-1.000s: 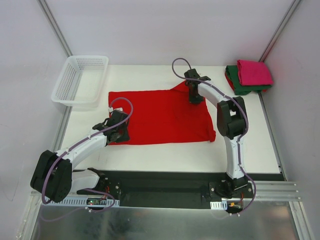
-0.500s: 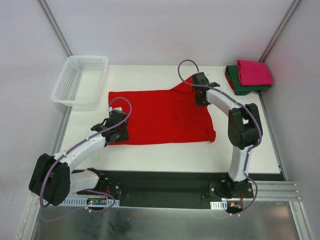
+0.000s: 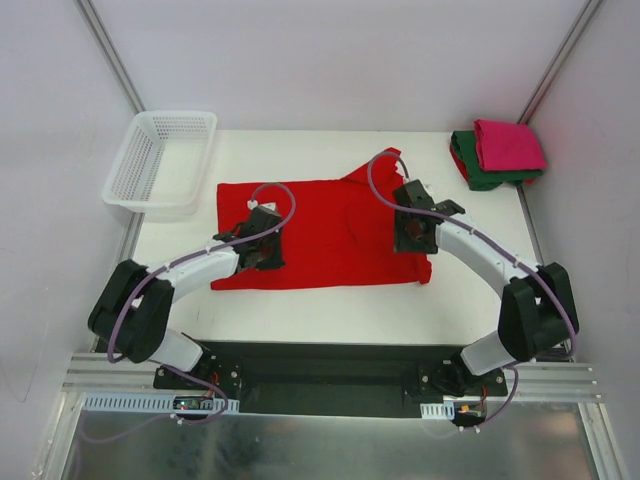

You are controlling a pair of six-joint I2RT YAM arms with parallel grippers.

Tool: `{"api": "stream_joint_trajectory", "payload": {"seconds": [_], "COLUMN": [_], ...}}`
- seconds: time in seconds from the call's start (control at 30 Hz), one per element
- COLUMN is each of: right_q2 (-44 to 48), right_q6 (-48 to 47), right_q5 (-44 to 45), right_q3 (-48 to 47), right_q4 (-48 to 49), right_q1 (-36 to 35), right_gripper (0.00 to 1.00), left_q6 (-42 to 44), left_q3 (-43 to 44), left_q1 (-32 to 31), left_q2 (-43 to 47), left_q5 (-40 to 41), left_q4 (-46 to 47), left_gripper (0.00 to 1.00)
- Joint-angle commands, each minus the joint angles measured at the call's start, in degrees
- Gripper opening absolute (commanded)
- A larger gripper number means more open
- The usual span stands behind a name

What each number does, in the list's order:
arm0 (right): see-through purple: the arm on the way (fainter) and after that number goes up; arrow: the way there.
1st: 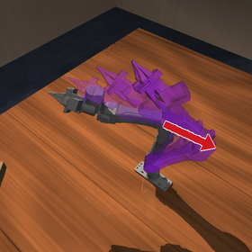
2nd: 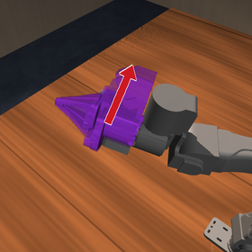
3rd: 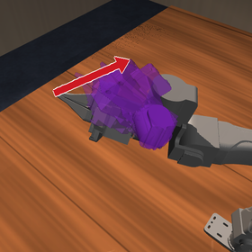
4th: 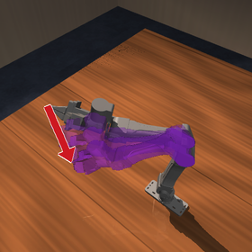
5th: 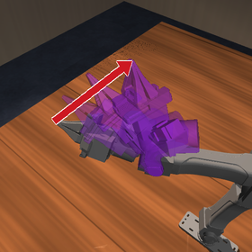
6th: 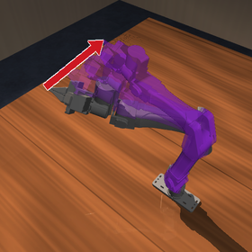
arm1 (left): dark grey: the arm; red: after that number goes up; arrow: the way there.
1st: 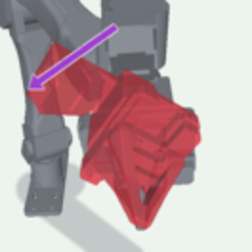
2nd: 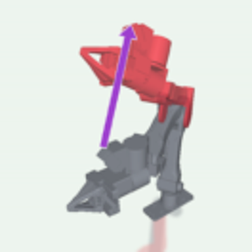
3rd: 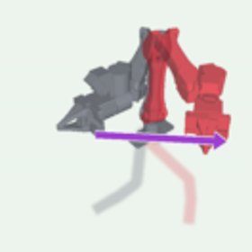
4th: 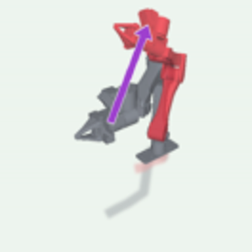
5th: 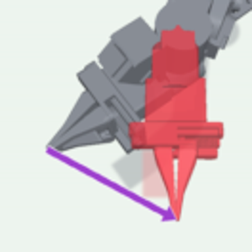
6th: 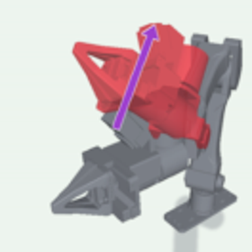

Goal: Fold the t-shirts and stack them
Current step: Fold the flattened tshirt in 1/3 of the way

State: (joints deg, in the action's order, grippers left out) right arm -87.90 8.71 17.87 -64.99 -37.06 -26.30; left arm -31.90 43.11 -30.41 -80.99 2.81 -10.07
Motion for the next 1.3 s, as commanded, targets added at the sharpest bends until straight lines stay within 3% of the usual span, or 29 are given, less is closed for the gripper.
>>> {"api": "stream_joint_trajectory", "payload": {"seconds": [0.0,0.27,0.9,1.0,1.13,1.27], "right_q2": [6.77,10.73,2.47,2.03,1.68,1.33], "right_q6": [4.12,5.97,7.90,8.08,8.86,9.66], "right_q5": [-0.82,2.43,6.48,7.18,9.11,11.13], "right_q3": [5.04,11.20,11.82,11.99,11.91,11.55], "right_q4": [-3.90,-3.81,-4.87,-4.95,-5.83,-7.41], "right_q1": [-2.69,-3.49,-3.40,-3.49,-3.49,-3.40], "right_gripper": [0.57,0.58,0.55,0.46,0.19,0.09], "left_q6": [0.87,0.96,0.52,0.44,0.61,0.70], "left_q3": [5.66,11.90,9.71,9.10,8.30,7.34], "left_q1": [-2.54,-4.39,-4.48,-4.48,-4.57,-4.57], "left_q2": [-6.18,-13.66,-15.87,-15.78,-15.69,-15.51], "left_q5": [-2.63,-5.44,-4.74,-4.39,-4.04,-3.07], "left_q4": [6.28,7.87,8.48,8.48,8.40,8.40], "left_gripper": [0.00,0.00,0.00,0.00,0.00,0.00]}}
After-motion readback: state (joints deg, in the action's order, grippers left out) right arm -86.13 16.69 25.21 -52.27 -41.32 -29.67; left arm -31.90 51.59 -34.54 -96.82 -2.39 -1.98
